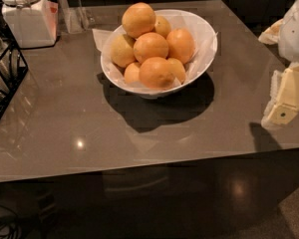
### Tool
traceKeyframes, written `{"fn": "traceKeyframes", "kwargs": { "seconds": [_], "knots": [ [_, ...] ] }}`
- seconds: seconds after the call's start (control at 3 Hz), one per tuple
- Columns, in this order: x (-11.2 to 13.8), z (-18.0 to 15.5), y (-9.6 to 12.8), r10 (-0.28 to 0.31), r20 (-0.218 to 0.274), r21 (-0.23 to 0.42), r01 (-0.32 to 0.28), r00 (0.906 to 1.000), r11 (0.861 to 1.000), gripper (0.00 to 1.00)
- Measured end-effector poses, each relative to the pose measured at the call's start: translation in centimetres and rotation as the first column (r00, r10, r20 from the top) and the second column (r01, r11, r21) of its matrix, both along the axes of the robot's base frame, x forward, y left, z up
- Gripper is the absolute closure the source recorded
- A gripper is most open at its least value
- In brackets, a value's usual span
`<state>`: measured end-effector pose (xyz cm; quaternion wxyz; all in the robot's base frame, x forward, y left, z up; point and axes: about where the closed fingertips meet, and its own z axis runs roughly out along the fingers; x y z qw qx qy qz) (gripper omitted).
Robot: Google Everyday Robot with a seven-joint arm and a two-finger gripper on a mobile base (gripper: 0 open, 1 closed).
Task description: Pick orange from white bowl
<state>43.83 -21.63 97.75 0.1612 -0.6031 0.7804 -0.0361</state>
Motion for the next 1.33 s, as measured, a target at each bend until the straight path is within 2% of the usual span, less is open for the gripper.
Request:
{"fn": "traceKeyframes", "kwargs": {
  "seconds": [0.67,1.0,1.33],
  "knots": [
    [0.8,0.6,0.4,0.003,0.017,0.026,-0.003,0.9998,1.000,0.00],
    [3.5,1.6,2.1,0.040,0.028,0.072,-0.041,0.9988,0.997,0.00],
    [9.4,2.2,6.5,0.128,0.022,0.171,-0.130,0.9916,0.977,0.00]
  ]
}}
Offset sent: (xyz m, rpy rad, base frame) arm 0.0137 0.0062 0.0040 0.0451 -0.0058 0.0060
